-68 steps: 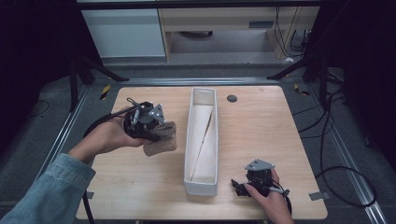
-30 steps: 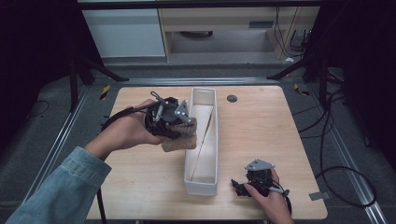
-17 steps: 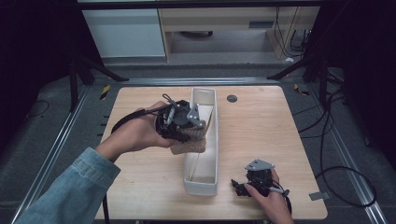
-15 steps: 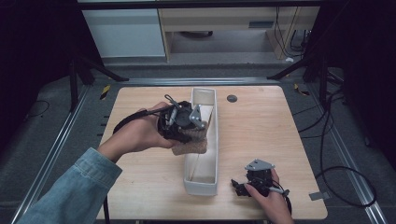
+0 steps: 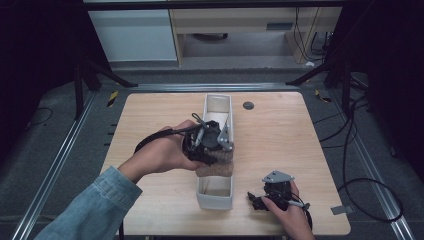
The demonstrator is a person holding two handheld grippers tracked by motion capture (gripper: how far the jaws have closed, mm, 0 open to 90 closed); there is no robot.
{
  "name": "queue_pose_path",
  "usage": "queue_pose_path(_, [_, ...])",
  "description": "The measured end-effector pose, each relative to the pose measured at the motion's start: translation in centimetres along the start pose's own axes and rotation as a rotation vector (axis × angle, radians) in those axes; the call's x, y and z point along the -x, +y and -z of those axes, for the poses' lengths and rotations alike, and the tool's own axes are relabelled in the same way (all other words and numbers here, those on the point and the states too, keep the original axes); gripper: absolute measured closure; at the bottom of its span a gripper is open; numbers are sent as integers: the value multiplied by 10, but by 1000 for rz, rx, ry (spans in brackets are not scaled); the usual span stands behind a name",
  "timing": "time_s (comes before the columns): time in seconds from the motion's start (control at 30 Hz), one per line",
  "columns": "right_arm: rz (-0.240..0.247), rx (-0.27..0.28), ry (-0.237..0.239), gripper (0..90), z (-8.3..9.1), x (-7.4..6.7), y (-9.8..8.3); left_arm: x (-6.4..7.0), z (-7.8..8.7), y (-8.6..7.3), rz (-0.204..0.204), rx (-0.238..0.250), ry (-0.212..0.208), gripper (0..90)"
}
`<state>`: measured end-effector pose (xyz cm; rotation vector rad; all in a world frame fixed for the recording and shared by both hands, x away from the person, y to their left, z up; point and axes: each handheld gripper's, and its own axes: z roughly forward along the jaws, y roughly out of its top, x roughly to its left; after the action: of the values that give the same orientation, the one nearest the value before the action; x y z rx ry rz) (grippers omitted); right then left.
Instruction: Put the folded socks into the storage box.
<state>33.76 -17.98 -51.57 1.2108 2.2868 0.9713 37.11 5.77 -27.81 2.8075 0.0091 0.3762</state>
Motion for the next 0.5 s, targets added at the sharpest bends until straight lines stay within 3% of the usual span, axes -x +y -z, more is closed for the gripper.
queue_pose_path(0.33, [0,0,0,4,0,0,0,10,-11,0,-15,-24,-18,646])
queue_pose_path(0.5, [0,0,-1,4,0,0,0,12,-20,-4,0,-19,-36,646])
